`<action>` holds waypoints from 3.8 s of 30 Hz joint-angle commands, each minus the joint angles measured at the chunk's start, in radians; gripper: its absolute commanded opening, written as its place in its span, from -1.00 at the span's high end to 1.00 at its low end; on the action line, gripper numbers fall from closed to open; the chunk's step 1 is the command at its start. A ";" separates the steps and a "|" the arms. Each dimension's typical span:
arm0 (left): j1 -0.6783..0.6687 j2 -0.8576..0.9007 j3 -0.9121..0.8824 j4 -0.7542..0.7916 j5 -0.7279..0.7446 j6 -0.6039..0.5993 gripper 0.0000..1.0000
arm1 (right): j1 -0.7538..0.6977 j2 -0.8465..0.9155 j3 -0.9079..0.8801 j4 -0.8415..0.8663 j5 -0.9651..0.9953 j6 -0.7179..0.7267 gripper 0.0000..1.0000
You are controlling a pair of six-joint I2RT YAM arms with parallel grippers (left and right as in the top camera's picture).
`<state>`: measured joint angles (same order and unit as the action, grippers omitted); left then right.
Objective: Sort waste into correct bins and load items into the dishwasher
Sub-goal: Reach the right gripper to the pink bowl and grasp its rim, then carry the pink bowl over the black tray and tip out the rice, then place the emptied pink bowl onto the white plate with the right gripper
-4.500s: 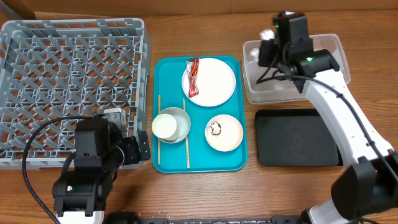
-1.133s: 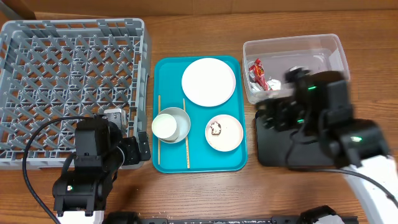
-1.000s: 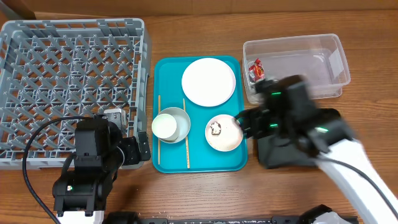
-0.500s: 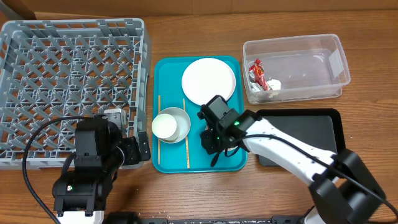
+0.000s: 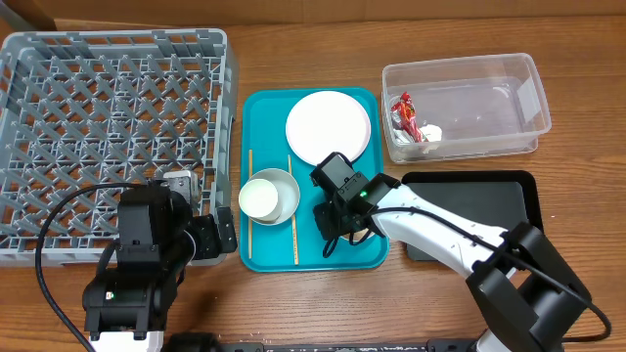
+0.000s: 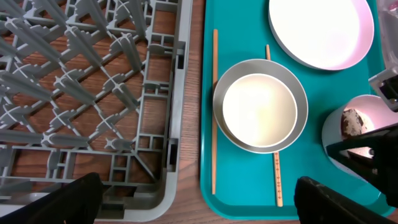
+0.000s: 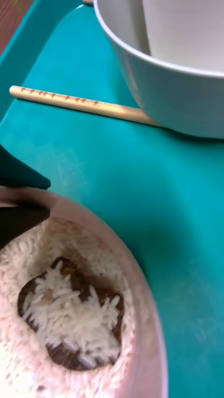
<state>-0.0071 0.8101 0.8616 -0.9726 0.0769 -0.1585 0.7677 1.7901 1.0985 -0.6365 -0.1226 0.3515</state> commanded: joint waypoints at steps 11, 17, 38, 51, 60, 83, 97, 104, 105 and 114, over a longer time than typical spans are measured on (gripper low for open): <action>-0.006 0.002 0.021 0.005 -0.007 -0.006 -1.00 | -0.005 -0.032 0.099 -0.144 0.018 0.027 0.92; -0.006 0.002 0.021 0.005 -0.010 -0.006 -0.99 | -0.088 -0.192 0.178 -0.206 0.017 0.031 0.92; -0.006 0.002 0.021 0.013 -0.010 -0.006 -1.00 | -0.753 -0.365 0.016 -0.304 -0.672 -0.056 0.92; -0.006 0.002 0.021 0.013 -0.010 -0.006 -1.00 | -1.084 -0.336 -0.271 -0.064 -1.136 -0.094 0.92; -0.006 0.002 0.021 0.012 -0.009 -0.006 -1.00 | -1.223 -0.257 -0.279 -0.045 -1.339 -0.090 0.92; -0.006 0.002 0.021 0.013 -0.010 -0.006 -1.00 | -1.463 -0.223 -0.279 -0.082 -1.447 0.045 0.92; -0.006 0.002 0.021 0.013 -0.009 -0.006 -0.99 | -1.295 -0.303 -0.250 -0.101 -1.210 -0.121 0.92; -0.006 0.002 0.021 0.013 -0.010 -0.006 -1.00 | -1.079 -0.410 -0.072 -0.271 -0.868 -0.205 0.92; -0.006 0.002 0.021 0.013 -0.010 -0.006 -0.99 | -1.042 -0.419 -0.034 -0.309 -0.791 -0.204 0.92; -0.006 0.002 0.021 0.019 -0.010 -0.006 -1.00 | -0.705 -0.426 0.093 -0.373 -0.418 -0.312 0.92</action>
<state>-0.0071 0.8101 0.8616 -0.9581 0.0765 -0.1585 -0.0341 1.3735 1.1709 -1.0142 -0.7181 0.1238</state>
